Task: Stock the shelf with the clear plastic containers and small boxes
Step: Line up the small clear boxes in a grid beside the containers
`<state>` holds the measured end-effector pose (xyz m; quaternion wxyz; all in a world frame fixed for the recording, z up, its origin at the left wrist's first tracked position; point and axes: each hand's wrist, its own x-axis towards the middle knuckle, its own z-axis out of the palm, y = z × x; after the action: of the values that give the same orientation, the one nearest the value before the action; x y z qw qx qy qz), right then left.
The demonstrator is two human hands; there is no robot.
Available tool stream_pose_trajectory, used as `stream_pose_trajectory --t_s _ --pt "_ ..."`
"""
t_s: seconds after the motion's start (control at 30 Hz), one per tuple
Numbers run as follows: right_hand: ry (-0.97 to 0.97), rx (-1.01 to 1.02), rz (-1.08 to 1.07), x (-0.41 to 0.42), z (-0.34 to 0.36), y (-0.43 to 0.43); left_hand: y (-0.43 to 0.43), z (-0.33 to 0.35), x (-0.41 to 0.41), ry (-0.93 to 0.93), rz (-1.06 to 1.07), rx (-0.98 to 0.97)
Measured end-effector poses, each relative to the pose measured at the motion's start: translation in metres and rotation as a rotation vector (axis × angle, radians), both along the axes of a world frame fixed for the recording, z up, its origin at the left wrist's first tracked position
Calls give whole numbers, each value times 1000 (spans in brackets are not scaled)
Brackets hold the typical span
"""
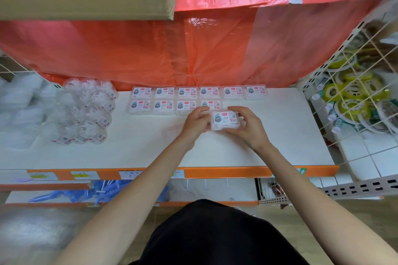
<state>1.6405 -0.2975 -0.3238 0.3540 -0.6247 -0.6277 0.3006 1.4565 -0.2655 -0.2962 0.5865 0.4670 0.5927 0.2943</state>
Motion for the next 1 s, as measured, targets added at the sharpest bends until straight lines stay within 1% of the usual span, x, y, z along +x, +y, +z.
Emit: stream_pose_trajectory --t_s 0.03,0.1,0.2,0.23,0.3,0.37,0.47,0.53,0.63,0.73,0.83,1.0 --pt "-24 13 -65 4 -4 1 -2 -3 2 98 -5 79" --pt "-99 4 -196 13 -11 2 -12 -13 3 344 -99 257" --pt "-170 -51 -277 24 -23 4 -32 -34 9 663 -388 459" --pt "-165 -72 -274 27 -26 5 -38 -40 11 739 -475 511" --pt "-165 -94 -249 29 -32 8 -48 -50 13 822 -582 584" --pt "-178 -102 -225 30 -36 10 -53 -61 13 880 -613 626" --pt "-330 -105 -186 28 -42 7 -56 -72 10 933 -598 637" --pt "-409 -49 -180 26 -45 0 -56 -74 10 940 -594 643" --pt "-474 57 -165 22 -49 -13 -55 -75 11 944 -594 649" --pt "-544 90 -118 22 -57 -18 -55 -75 11 950 -587 656" --pt "-565 70 -87 22 -59 -10 -54 -77 12 950 -581 661" --pt "-545 25 -89 16 -58 6 -54 -78 12 963 -591 663"
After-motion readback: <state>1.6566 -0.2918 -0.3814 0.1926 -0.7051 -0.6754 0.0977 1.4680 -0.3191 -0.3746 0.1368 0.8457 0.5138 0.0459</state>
